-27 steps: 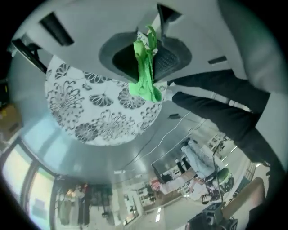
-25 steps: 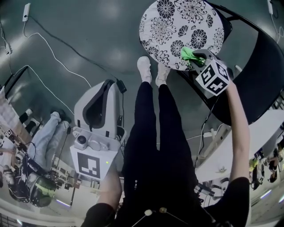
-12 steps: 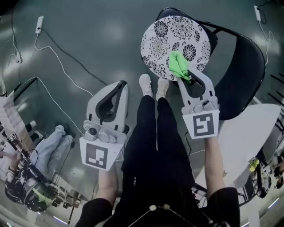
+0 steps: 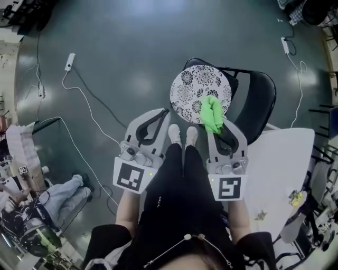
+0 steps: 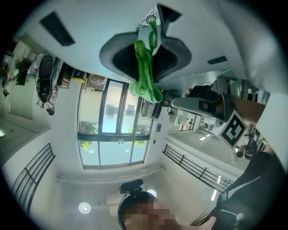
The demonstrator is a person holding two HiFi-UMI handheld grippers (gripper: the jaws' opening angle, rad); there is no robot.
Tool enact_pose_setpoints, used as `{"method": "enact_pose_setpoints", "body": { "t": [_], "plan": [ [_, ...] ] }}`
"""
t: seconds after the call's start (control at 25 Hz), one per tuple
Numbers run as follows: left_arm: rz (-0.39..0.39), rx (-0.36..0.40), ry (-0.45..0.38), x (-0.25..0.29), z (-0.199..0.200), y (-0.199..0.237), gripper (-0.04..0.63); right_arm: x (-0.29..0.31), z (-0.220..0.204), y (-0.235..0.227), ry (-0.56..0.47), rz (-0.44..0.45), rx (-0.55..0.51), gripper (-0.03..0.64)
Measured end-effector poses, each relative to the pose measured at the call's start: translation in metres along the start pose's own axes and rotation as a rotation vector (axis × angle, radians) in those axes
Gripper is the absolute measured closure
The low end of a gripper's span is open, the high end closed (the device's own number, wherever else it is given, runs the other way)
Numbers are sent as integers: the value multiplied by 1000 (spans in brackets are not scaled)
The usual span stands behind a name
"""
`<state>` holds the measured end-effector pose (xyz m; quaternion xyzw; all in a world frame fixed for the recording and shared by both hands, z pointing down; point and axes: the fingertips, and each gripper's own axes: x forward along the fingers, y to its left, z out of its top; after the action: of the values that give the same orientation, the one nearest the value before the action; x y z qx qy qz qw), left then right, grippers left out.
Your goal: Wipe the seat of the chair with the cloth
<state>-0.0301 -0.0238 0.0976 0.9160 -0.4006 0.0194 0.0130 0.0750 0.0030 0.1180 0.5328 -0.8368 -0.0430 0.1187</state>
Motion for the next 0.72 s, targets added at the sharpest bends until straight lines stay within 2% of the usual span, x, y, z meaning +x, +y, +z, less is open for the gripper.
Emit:
{"method": "enact_pose_setpoints", "body": {
  "t": [0.2, 0.32, 0.56, 0.72],
  "plan": [
    [-15, 70, -46, -14, 53, -17, 591, -36, 58, -19, -137, -90, 194, 535],
    [5, 94, -59, -26, 84, -15, 591, -48, 93, -31, -195, -137, 252, 535],
    [15, 22, -99, -45, 107, -14, 591, -65, 115, -39, -261, -150, 247, 535],
    [48, -14, -114, -49, 125, -3, 591, -67, 138, -40, -296, -152, 228, 535]
  ]
}}
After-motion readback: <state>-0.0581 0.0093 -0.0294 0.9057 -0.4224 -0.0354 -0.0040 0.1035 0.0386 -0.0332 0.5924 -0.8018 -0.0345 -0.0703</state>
